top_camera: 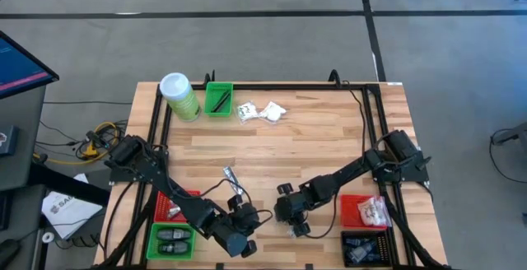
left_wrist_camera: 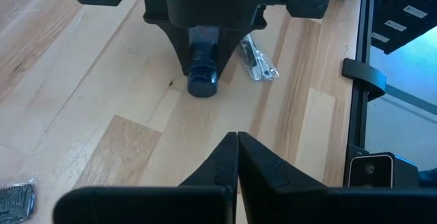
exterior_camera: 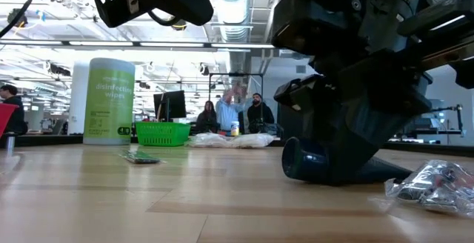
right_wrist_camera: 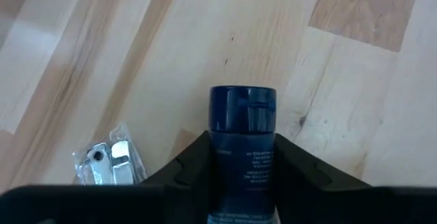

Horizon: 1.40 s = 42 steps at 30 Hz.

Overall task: Pick & Place Travel size toiletries
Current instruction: Put the shave cream into the black bin

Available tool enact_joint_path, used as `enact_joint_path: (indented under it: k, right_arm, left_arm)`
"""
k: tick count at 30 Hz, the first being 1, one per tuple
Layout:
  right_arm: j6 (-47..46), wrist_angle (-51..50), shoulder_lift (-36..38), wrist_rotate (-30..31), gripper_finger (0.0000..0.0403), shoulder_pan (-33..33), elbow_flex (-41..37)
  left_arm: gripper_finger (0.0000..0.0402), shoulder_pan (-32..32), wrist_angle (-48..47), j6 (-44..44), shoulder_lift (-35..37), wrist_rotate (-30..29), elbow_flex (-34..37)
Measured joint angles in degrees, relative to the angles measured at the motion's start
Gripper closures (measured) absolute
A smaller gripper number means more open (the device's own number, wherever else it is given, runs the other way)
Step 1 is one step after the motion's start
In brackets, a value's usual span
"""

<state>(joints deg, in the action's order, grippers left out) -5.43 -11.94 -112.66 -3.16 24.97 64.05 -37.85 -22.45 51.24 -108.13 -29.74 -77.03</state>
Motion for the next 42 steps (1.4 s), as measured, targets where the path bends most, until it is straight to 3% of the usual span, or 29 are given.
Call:
enact_joint_path:
  k: [11,23,28,33,42]
  right_arm:
    - [-0.02,-6.32,1.75,-0.22,0.0292,0.04,-0.07]
    - [1.81,-16.76,9.76,-0.03,0.0300,-0.76,-0.29]
    - [1.66,-20.91,14.43,0.00,0.0301,-1.14,-0.26]
    - [0.22,-26.76,20.41,0.01,0.0301,-1.04,-0.22]
    - [-8.14,-35.46,32.30,0.00,0.0301,1.38,-0.13]
  left_arm:
    - [0.0402,0.00,-0.01,0.07,-0.01,-0.31,0.00]
    - [0.0402,1.20,0.00,4.97,-0.01,-1.25,0.00]
    - [0.0402,2.12,0.35,5.23,-0.01,-1.25,0.00]
    - [0.0402,2.64,0.78,10.79,-0.01,-1.18,0.00]
    - [0.0402,2.64,4.39,12.72,-0.01,-1.12,0.00]
